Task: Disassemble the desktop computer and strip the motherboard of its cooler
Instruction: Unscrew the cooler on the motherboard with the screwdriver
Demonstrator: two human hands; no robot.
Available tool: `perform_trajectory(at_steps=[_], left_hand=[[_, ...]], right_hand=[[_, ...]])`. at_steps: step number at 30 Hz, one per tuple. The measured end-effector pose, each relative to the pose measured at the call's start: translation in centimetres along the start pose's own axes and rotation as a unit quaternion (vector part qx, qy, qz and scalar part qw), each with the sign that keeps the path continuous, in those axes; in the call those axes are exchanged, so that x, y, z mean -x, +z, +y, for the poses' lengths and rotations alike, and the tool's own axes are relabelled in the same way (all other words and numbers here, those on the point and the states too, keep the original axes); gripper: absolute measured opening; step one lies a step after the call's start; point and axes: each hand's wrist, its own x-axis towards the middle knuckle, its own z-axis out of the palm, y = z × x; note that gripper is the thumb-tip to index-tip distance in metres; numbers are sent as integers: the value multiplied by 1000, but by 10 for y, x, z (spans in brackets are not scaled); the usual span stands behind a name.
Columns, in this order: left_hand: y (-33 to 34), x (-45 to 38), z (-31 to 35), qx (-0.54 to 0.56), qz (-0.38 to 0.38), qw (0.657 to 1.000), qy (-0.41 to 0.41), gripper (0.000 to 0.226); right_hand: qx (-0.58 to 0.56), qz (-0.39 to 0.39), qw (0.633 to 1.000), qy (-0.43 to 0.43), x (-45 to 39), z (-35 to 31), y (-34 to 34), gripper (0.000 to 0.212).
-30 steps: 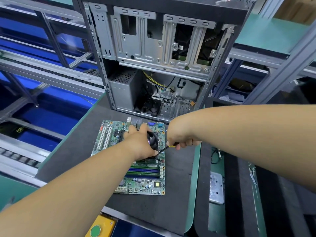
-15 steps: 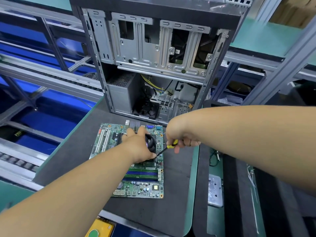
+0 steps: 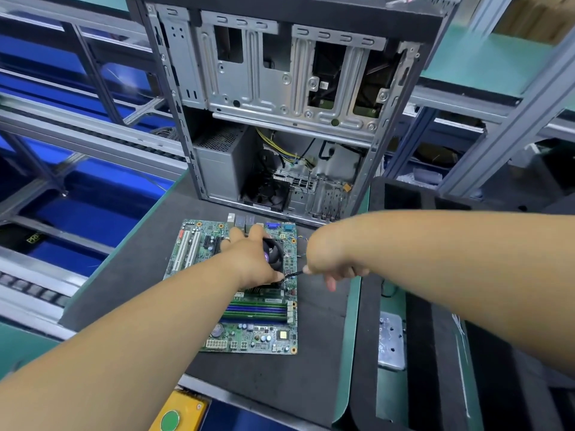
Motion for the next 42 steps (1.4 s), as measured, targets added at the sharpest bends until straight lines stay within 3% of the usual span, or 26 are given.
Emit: perform_trajectory(at_steps=[2,4,6,9,10,12,14,16,18,29,34,37,39,42], left_hand=[[1,-1,-2,5,3,1000,5,73],[0,-4,-6,7,0,1000,13,74],[-1,-7,-12,12,-15,1000,21,79],[-1,-8,-21,12,-20,998,53,83],[0,-8,-23,15,-16,998,63,86],[5,-6,-26,21,-2,997,77,95],[14,-4,-27,-11,40,995,95,99],[23,-3,-29,-36,101,988,115,96],[29,-4,-32,-44,144,979,138,94],[29,-5,-35,-56,158,970,175,90],[32,1,-35,-42,172,969,171,91],[33,2,-35,-40,174,969,168,91],[34,2,-34,-40,177,969,166,92],[38,5,-36,-44,209,960,180,99]], right_hand=[[-279,-174,937,116,-9,10,-11,44],[-326,-214,914,106,-16,23,-5,50],[-309,-185,930,79,-16,32,12,49],[-317,28,948,-23,-27,49,49,42],[-353,128,926,-44,-34,54,69,38],[-443,289,848,-29,-49,53,118,24],[-451,381,807,19,-64,36,163,9],[-414,447,792,34,-80,20,191,40],[-394,490,777,34,-92,18,198,55],[-383,503,774,14,-94,22,200,60],[-483,496,722,-11,-87,28,201,62],[-538,470,699,26,-81,33,201,65],[-531,450,715,67,-78,37,200,65],[-480,410,769,100,-74,41,196,52]])
